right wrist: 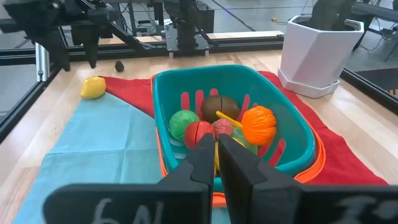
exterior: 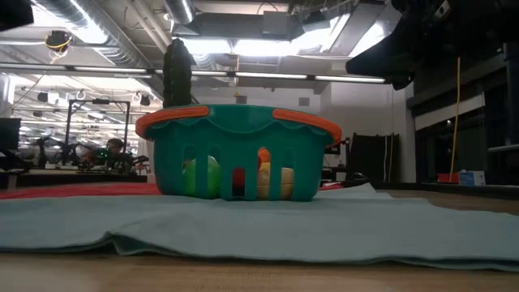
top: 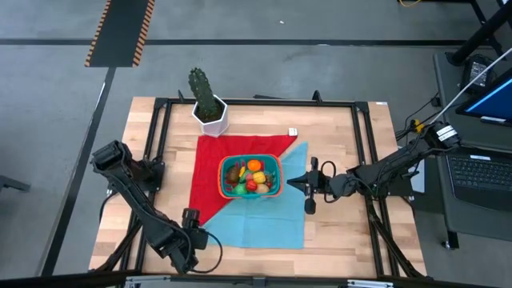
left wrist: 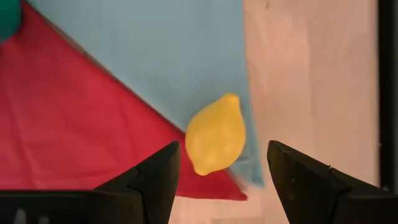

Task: Build produce basket
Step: Put the yellow lemon into the blue basket

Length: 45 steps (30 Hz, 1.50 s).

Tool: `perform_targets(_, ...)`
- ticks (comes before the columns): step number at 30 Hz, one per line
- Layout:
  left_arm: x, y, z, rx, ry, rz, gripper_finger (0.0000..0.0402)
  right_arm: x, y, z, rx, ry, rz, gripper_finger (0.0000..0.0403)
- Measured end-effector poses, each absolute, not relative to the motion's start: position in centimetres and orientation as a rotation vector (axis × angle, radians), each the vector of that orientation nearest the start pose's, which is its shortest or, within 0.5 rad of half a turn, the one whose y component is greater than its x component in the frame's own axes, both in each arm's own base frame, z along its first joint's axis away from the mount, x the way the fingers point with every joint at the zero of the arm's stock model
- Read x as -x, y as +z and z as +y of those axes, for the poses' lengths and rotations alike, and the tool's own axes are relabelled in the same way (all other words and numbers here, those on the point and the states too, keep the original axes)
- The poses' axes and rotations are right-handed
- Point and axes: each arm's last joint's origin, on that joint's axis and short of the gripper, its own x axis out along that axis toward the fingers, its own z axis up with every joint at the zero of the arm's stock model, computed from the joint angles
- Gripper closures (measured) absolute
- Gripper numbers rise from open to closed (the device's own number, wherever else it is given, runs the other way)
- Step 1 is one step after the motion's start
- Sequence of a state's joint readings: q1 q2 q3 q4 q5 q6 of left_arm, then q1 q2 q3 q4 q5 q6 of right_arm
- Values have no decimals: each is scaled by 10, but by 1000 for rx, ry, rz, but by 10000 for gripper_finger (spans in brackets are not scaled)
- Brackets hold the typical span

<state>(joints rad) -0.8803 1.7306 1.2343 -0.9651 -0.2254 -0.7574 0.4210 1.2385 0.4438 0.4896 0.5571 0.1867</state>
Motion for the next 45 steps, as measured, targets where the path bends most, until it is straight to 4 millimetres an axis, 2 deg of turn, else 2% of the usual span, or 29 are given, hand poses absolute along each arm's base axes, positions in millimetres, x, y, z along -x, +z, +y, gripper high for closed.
perform_targets(17,-204,177,-234,-125,-40,1308,170,-222,193,83,-42,-160,256,377)
perform_targets(41,-206,177,-234,-124,-33,1281,170,-222,192,83,-42,-160,256,377)
perform_targets(45,-207,171,-235,-137,-24,1294,170,-222,192,83,-41,-159,256,377)
